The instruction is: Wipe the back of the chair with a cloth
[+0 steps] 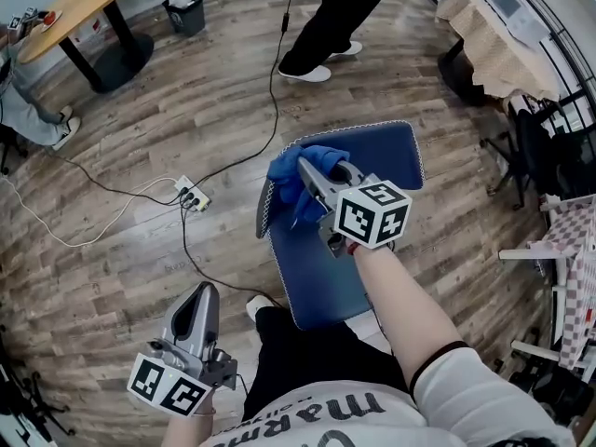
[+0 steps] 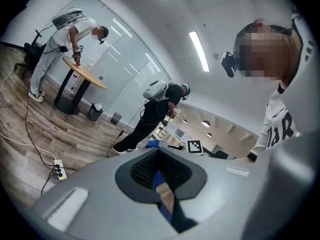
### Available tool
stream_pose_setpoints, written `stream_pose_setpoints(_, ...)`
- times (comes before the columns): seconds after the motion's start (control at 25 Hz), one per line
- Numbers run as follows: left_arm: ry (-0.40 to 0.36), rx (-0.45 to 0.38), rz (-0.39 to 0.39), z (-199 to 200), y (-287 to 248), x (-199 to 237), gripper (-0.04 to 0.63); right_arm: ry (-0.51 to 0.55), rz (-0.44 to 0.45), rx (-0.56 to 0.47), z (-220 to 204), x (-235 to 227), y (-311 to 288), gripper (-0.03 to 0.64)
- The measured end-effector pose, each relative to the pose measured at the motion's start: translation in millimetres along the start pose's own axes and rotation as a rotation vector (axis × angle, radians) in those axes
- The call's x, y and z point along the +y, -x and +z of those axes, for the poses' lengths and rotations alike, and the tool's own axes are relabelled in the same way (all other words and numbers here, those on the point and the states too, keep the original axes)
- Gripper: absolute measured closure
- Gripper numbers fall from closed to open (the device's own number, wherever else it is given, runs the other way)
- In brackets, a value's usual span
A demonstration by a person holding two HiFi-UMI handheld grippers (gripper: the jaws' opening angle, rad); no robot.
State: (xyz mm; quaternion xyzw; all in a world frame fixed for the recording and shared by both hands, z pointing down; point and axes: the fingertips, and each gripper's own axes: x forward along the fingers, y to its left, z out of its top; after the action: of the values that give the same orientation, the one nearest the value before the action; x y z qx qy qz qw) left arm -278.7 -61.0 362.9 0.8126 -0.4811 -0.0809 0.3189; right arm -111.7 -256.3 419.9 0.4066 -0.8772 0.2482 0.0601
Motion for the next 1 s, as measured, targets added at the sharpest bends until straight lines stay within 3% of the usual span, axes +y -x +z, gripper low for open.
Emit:
stream_pose_setpoints(0.36,-0.005,0.012,-0.012,-21,-39,-43,0.589,-0.026,-0.007,0.014,14,-49,22,0.550)
stream_pose_setpoints(0.64,-0.011,0.028,-0.026,-38,-69,-78,0.589,0.018,0.008,0.026,31,-91,47,0.551)
stream_pose_setpoints(1.0,-0.048,0.048,-0.012,-44,-92,-104,0.589,-0.092,-0.131,-0.071,45,-190,104,0.549)
